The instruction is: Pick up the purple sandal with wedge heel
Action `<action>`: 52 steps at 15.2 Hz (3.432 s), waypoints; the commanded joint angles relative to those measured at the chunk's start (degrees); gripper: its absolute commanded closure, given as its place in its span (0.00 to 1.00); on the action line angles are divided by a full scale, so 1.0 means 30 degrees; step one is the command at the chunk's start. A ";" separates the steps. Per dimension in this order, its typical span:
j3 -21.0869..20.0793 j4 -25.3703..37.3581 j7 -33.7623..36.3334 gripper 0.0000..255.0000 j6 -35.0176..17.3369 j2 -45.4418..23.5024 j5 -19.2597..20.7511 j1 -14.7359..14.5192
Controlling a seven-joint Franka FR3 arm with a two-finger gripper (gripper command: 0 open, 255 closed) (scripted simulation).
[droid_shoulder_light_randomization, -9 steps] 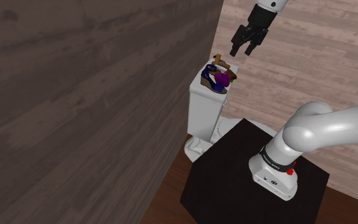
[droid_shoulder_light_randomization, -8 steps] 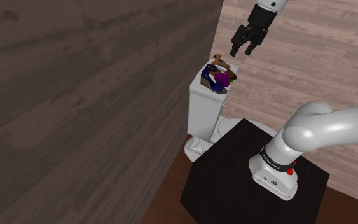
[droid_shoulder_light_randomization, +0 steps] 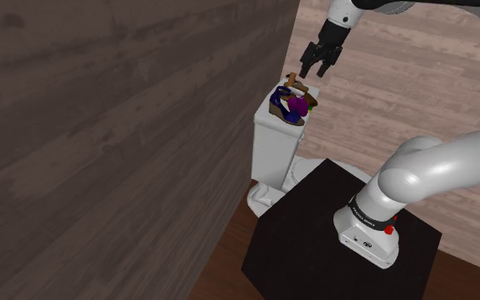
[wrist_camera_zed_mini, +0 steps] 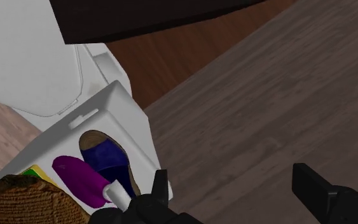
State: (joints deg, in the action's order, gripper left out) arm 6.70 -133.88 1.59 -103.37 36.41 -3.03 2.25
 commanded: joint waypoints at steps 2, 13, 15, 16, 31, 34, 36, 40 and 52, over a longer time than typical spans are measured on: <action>0.0921 0.0448 -0.1182 0.00 -0.1034 -0.1804 0.0046 0.0073; 0.3836 0.4179 -0.5815 0.00 -0.3551 -0.9598 -0.1587 0.0140; 0.4191 0.5190 -0.6713 0.00 -0.3721 -1.1163 -0.2184 0.0258; 0.4340 0.5736 -0.7156 0.00 -0.3767 -1.1958 -0.2505 0.0340; 0.4427 0.5346 -0.8316 1.00 -0.5602 -1.3797 -0.3452 0.0549; 0.4426 0.5323 -0.8312 1.00 -0.5613 -1.3784 -0.3448 0.0546; 0.4426 0.5307 -0.8306 1.00 -0.5611 -1.3763 -0.3439 0.0544; 0.4445 0.5806 -0.8057 1.00 -0.4856 -1.3461 -0.3226 0.0530; 0.4479 0.7837 -0.7285 1.00 -0.2022 -1.2516 -0.2611 0.0513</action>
State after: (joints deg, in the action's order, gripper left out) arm 20.16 -111.02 -20.48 -110.14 -1.26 -10.95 3.82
